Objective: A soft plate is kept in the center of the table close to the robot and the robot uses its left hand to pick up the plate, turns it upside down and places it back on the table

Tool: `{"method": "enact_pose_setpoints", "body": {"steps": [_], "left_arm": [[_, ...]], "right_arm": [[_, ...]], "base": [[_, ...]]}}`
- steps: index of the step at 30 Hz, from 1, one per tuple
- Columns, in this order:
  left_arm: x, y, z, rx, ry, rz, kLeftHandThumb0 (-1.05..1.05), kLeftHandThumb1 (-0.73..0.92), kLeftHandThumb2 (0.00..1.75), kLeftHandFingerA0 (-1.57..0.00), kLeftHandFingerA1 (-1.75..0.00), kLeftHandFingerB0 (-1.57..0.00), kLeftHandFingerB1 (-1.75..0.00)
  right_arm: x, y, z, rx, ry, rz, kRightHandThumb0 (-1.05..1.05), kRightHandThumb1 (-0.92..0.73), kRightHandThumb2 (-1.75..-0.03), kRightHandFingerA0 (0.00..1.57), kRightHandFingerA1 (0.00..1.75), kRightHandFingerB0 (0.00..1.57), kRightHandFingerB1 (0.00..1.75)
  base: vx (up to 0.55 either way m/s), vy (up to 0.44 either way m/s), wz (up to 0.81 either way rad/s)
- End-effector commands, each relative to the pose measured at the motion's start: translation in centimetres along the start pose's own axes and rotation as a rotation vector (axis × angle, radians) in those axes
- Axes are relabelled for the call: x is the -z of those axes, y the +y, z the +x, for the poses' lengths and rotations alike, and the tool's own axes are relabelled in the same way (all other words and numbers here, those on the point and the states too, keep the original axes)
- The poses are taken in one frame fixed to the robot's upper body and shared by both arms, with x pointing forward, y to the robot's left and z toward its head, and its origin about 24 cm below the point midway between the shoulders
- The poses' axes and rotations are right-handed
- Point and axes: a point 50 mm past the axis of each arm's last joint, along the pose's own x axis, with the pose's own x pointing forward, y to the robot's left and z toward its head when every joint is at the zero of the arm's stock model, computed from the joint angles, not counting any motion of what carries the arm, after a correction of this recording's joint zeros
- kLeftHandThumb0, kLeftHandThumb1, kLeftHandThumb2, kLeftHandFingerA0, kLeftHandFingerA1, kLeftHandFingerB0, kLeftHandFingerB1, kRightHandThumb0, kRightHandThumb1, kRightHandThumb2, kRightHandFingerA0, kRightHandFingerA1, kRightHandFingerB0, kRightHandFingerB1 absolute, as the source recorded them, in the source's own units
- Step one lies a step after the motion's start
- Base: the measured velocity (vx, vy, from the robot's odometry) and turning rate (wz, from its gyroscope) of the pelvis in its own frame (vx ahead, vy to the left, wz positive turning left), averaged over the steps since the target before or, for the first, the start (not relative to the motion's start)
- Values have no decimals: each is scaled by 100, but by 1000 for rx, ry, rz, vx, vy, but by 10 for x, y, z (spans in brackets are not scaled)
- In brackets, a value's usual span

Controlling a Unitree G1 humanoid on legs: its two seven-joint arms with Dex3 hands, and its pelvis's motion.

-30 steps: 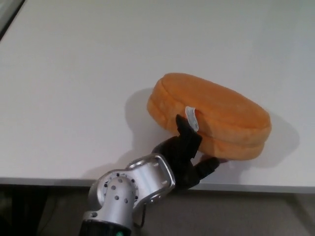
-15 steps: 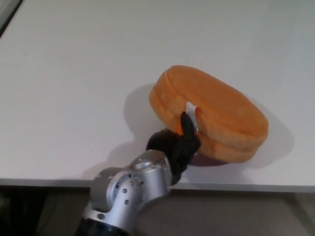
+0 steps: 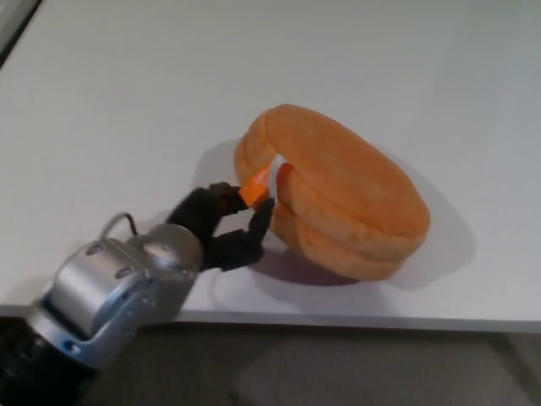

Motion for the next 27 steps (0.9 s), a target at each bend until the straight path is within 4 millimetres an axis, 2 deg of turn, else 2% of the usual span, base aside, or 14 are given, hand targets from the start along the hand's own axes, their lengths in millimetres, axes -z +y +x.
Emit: {"method": "enact_pose_setpoints", "body": {"steps": [1, 2, 3, 4, 5, 7, 9, 10, 12, 13, 14, 15, 17, 27], "left_arm": [[7, 46, -30, 100, 101, 692, -50, 63, 59, -88, -175, -69, -137], [8, 48, -31, 117, 107, 713, -50, 63, 59, -88, -175, -69, -137], [12, 51, -33, 167, 169, 861, -55, 51, 92, -91, -124, -73, -98], [13, 51, -34, 198, 190, 921, -51, 64, 59, -74, -136, -60, -96], [13, 51, -34, 209, 197, 942, -51, 64, 59, -74, -136, -60, -96], [17, 52, -39, 224, 225, 1032, -55, 63, 59, -56, -56, -49, -46], [19, 53, -42, 200, 212, 1087, -58, 63, 59, -47, -47, -44, -42], [21, 54, -43, 162, 190, 1119, -60, 50, 87, -54, -65, -40, -54], [24, 55, -47, 88, 146, 1156, -58, 50, 87, -65, -69, -43, -57], [24, 56, -50, 49, 104, 1141, -53, 63, 58, -76, -74, -53, -50], [23, 54, -55, 43, 66, 1116, -50, 61, 59, -97, -126, -64, -65], [22, 53, -62, 38, 25, 1089, -50, 61, 59, -97, -126, -64, -65], [18, 45, -78, 142, -20, 1029, -50, 64, 59, -83, -175, -71, -157], [13, 34, -102, 372, -66, 928, -47, 63, 59, -81, -175, -71, -167]], "right_arm": [[-5, -5, -4, 0, -8, -13, -69, -82, -65, 62, 45, 31, 32], [-6, -6, -4, -1, -8, -19, -69, -82, -65, 62, 45, 31, 32], [-6, -7, -4, -2, -10, -19, -69, -83, -66, 62, 45, 32, 32], [-6, -7, -3, -2, -14, -18, -68, -82, -65, 63, 45, 32, 32], [-7, -8, -3, -2, -15, -17, -68, -82, -65, 63, 45, 32, 32], [-5, -9, -1, -8, -15, -26, -69, -82, -66, 65, 45, 33, 32], [-5, -8, 0, -17, -12, -32, -70, -83, -66, 65, 45, 33, 32], [-6, -8, 0, -21, -12, -34, -71, -82, -66, 65, 44, 33, 31], [-7, -7, 0, -26, -20, -30, -69, -82, -66, 67, 45, 34, 32], [-9, -8, 2, -27, -27, -39, -68, -83, -66, 66, 45, 34, 32], [-9, -9, 2, -24, -29, -42, -68, -83, -66, 68, 44, 33, 32], [-10, -10, 2, -21, -29, -44, -68, -83, -66, 68, 44, 33, 32], [-11, -13, 2, -16, -24, -51, -68, -83, -66, 69, 44, 34, 32], [-12, -14, 2, -10, -25, -54, -68, -83, -66, 68, 44, 33, 32]], "base": [[0, 0, 0], [0, 0, 0], [0, 0, 0], [0, 0, 0], [0, 0, 0], [0, 0, 0], [0, 0, 0], [0, 0, 0], [0, 0, 0], [0, 0, 0], [0, 0, 0], [0, 0, 0], [0, 0, 0], [0, 0, 0]]}}
